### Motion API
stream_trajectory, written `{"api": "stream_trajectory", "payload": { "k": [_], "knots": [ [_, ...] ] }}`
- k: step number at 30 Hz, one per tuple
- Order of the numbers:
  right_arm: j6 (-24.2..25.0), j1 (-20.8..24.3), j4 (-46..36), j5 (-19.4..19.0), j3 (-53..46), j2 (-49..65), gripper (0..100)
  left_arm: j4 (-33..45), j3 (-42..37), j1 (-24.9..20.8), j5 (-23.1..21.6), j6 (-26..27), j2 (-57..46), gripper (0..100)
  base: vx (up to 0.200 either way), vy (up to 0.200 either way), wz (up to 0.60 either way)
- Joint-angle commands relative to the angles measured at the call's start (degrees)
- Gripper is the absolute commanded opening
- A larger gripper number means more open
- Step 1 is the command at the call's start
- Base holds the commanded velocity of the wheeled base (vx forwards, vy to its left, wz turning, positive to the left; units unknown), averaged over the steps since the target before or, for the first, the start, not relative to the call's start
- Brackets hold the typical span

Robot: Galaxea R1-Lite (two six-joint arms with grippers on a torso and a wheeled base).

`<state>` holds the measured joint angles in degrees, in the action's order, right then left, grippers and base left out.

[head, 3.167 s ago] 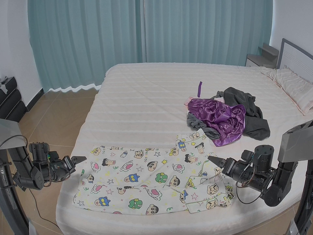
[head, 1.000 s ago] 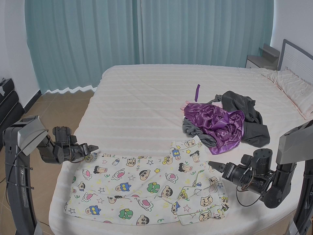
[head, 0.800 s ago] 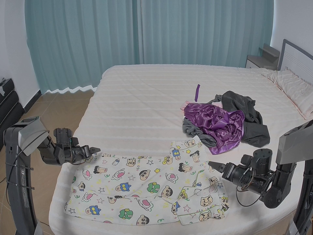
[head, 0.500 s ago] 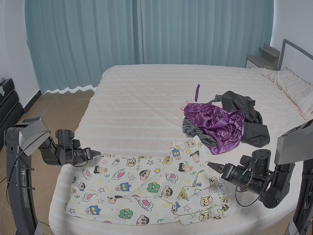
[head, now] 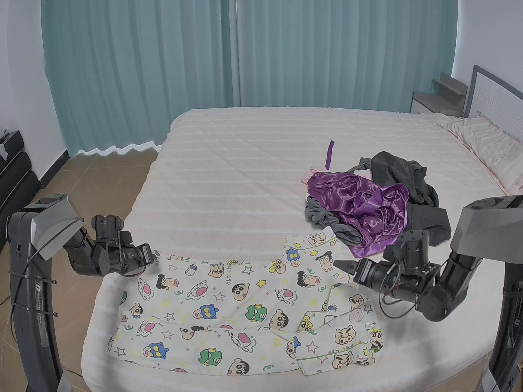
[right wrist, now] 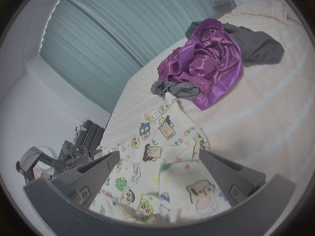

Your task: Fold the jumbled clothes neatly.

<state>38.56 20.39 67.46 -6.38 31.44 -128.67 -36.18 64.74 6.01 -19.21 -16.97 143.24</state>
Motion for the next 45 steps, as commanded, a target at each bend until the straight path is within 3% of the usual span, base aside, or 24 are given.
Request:
{"api": "stream_trajectory", "payload": {
  "k": [1,11,16,35,36,45],
  "knots": [
    [-1.8,-0.8,-20.8,0.4,24.7,-3.9,100,-4.2,-0.7,0.1,3.8,-5.3,-2.1,0,0.000,0.000,0.00],
    [-3.1,-2.2,-36.4,2.2,46.3,-15.6,100,-4.4,-2.8,-2.7,4.9,-5.9,-2.9,0,0.000,0.000,0.00],
    [-3.5,-2.8,-43.5,5.7,58.1,-21.8,100,-4.5,-2.7,-4.8,5.9,-6.0,-2.9,0,0.000,0.000,0.00],
    [-3.4,-0.2,-49.5,6.8,66.2,-27.3,100,-4.5,-2.5,-4.6,6.7,-7.4,-3.2,0,0.000,0.000,0.00],
    [-3.2,-0.2,-49.8,6.8,66.7,-27.4,0,-4.5,-2.5,-4.5,6.7,-7.4,-3.2,0,0.000,0.000,0.00],
    [0.8,-2.0,-49.8,5.9,65.6,-24.9,0,-4.4,-2.2,-3.1,7.2,-7.4,-4.3,0,0.000,0.000,0.00]
  ]
}}
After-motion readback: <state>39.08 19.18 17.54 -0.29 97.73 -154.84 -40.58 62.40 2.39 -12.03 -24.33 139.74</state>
